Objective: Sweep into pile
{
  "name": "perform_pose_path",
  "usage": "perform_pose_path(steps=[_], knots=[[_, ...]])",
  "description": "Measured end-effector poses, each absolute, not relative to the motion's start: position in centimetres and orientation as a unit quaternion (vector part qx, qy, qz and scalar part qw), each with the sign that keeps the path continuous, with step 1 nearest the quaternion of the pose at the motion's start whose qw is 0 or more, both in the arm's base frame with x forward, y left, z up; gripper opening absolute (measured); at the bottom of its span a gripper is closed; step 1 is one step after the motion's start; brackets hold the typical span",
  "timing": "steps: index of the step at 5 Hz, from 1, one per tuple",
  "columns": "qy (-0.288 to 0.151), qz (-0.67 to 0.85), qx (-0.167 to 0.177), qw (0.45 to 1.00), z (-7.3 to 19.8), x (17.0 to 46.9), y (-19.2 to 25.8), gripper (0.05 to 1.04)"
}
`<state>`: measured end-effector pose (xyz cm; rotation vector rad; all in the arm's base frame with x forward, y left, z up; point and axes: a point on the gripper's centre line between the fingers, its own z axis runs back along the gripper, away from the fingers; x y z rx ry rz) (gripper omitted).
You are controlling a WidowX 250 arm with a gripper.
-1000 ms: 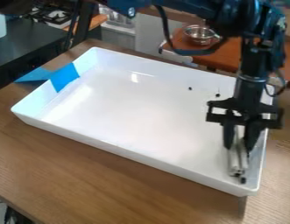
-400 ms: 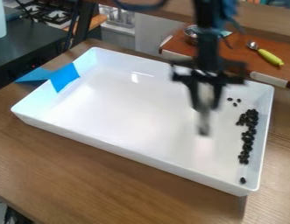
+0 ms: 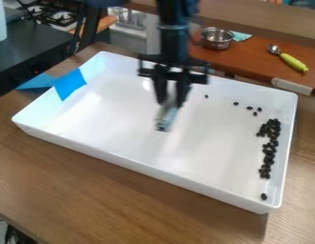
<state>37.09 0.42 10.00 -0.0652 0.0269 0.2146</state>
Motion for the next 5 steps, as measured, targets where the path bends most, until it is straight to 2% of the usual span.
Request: perform_pose_path(steps=[1, 2, 3, 4, 5], knots=[[0.002, 0.111, -0.023, 0.994, 8.6, 36.5, 5.2, 0.354], [-0.008, 0.091, -0.012, 0.996, 7.4, 35.8, 8.1, 0.354], [-0.02, 0.079, 0.004, 0.997, 7.1, 35.1, 11.8, 0.362], [0.007, 0.042, 0.006, 0.999, 5.4, 34.5, 12.7, 0.428], [0.019, 0.026, 0.0, 0.999, 5.4, 34.1, 12.5, 0.735]])
